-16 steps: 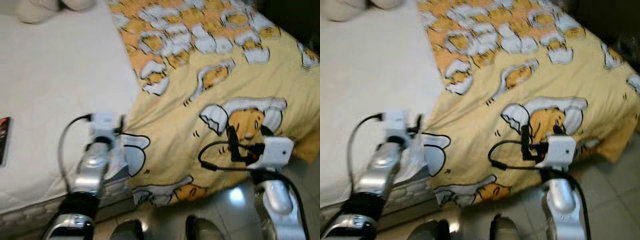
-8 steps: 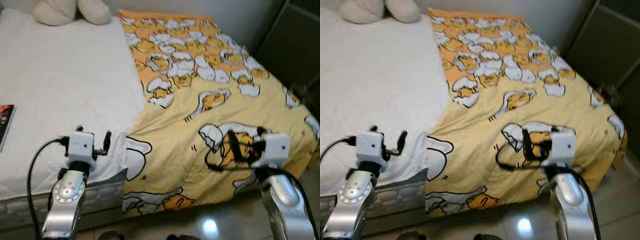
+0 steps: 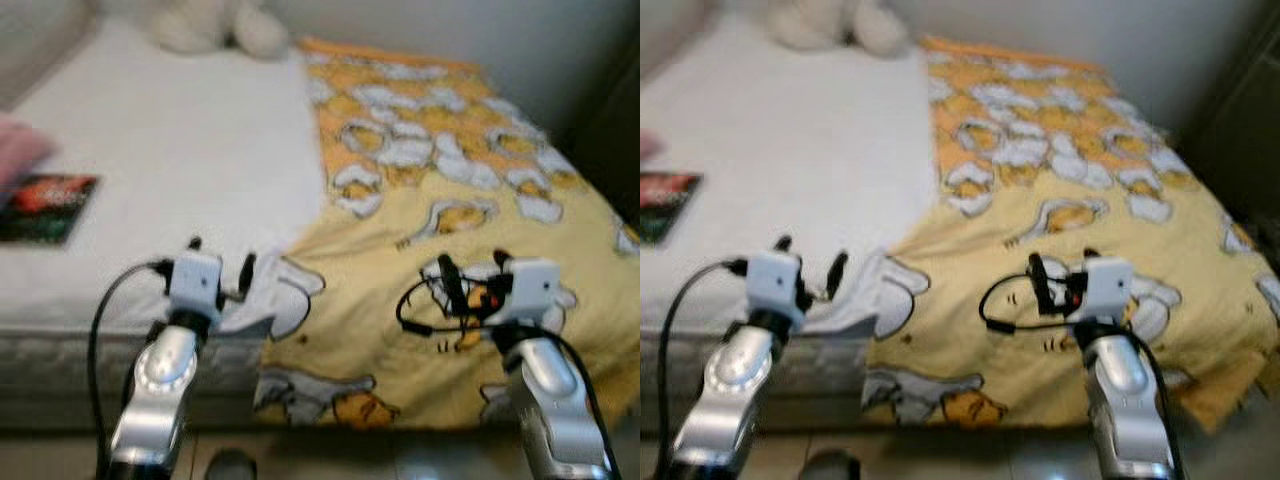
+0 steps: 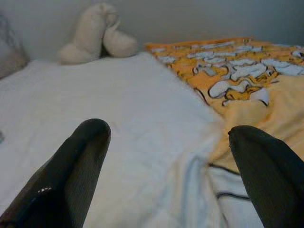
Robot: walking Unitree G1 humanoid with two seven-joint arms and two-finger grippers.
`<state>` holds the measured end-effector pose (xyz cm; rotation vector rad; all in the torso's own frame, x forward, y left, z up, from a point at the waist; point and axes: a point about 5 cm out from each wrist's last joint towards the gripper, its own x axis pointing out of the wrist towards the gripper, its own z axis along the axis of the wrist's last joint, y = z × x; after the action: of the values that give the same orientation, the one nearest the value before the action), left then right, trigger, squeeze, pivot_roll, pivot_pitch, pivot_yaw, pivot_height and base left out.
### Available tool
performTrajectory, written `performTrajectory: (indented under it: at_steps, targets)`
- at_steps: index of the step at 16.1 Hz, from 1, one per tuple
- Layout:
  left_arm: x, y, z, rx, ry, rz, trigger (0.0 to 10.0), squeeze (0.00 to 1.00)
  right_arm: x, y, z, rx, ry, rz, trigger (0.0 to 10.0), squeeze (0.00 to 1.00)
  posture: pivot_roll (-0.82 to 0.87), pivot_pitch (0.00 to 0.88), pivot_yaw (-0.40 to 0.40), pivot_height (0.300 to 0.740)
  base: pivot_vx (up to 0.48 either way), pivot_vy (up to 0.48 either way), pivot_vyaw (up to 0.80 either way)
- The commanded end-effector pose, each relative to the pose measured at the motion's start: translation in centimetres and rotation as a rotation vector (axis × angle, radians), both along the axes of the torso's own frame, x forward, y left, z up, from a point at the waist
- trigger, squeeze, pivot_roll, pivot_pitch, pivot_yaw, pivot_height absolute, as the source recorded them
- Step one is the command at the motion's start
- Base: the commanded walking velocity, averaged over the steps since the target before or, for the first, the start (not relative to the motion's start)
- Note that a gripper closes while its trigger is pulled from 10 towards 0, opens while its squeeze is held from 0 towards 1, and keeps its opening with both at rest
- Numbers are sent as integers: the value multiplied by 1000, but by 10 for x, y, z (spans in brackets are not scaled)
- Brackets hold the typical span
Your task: Clean up the room
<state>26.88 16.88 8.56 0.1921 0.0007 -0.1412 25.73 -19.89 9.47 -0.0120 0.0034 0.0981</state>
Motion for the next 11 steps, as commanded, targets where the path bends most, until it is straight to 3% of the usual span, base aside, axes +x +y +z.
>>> performTrajectory:
  at_steps: [1,3,5,8,9,10,11]
  targets:
    - [10,-13,5,7,-2,-56,10000,1000,2,-3,0,-5,-11,-33,10000,239,69,0,-88,740,0,-480,0]
    - [17,-15,7,21,5,-74,10000,1000,0,1,-1,0,-19,-48,10000,224,60,2,-67,740,0,-480,0]
    - [33,-18,11,13,24,-100,10000,1000,-8,6,-5,7,-26,-73,10000,220,32,12,-30,740,0,-480,0]
    - [38,-25,11,8,40,-136,10000,1000,-17,11,-9,8,-27,-93,10000,220,-1,21,0,740,0,-480,0]
    - [42,-28,11,8,42,-141,10000,639,-21,13,-10,8,-24,-99,10000,216,-17,23,13,740,0,-480,0]
    - [43,-28,11,4,46,-134,10000,0,-22,13,-11,9,-24,-103,10000,220,-21,25,18,740,0,0,0]
    - [46,-29,11,12,50,-124,10000,0,-24,13,-11,9,-26,-114,10000,224,-28,28,26,740,0,0,0]
